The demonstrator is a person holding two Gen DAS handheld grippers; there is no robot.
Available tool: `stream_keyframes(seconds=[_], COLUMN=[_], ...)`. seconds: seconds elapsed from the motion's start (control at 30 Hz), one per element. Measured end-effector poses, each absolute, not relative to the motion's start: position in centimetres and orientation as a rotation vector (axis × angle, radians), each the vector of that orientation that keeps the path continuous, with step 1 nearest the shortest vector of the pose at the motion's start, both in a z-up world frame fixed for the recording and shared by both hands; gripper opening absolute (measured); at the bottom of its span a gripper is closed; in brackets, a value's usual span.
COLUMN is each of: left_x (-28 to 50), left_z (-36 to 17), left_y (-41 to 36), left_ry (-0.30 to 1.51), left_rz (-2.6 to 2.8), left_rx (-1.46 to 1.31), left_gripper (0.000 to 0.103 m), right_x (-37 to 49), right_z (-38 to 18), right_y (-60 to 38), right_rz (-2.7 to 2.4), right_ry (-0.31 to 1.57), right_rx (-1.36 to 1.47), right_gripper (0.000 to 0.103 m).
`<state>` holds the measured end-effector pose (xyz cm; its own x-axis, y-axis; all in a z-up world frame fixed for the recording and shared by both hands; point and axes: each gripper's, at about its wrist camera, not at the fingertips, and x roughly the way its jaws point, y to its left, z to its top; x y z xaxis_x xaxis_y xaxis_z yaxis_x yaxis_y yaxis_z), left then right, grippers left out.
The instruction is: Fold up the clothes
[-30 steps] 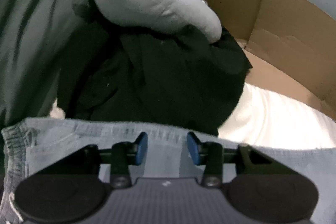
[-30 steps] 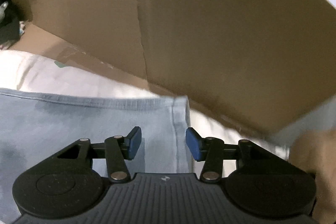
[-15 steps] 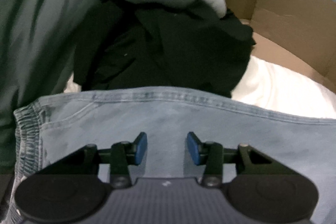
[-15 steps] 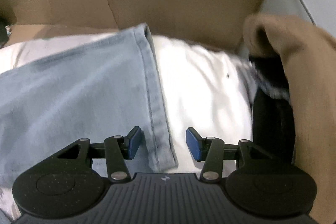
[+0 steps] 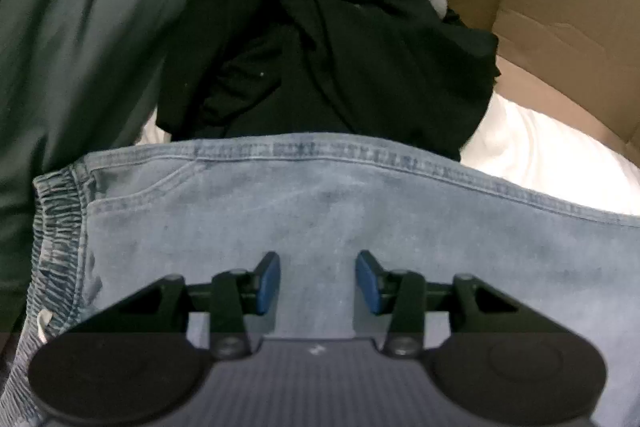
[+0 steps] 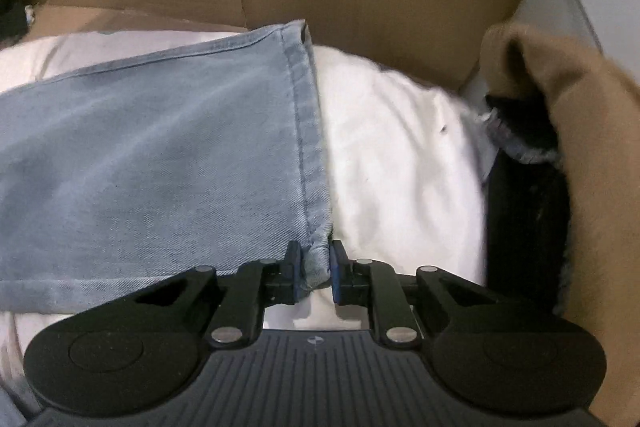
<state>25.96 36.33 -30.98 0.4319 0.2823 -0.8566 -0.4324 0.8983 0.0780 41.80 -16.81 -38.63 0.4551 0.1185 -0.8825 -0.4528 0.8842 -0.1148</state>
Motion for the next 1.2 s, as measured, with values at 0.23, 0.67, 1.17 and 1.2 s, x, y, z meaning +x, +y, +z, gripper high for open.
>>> stream_keyframes(seconds=[0.23, 0.67, 1.17, 1.2], left_x=[26.7, 30.5, 32.0, 32.0], left_z=[-31.5, -33.2, -32.7, -32.4], left_y=[36.5, 38.3, 36.7, 36.0], left_ry=[1.02, 0.991, 1.023, 1.034], left_rz=[0.43, 0.437, 0.427, 0.41], left_rx=[-0.173, -0.206, -0.13, -0.112], left_gripper=[0.045, 0.056, 0.052, 0.051], right_x=[41.4, 40.4, 39.8, 39.8], right_z=[-37.4, -38.0, -35.8, -35.8], right_y=[-17.0, -16.2, -11.9, -11.7], right_rz=[0.307, 0.274, 0.441, 0.453], right_ry=[0.995, 0.978, 0.868, 0.873], right_rx=[-0.422, -0.5, -0.443, -0.428], right_gripper=[0.012, 0.024, 0.038, 0.038])
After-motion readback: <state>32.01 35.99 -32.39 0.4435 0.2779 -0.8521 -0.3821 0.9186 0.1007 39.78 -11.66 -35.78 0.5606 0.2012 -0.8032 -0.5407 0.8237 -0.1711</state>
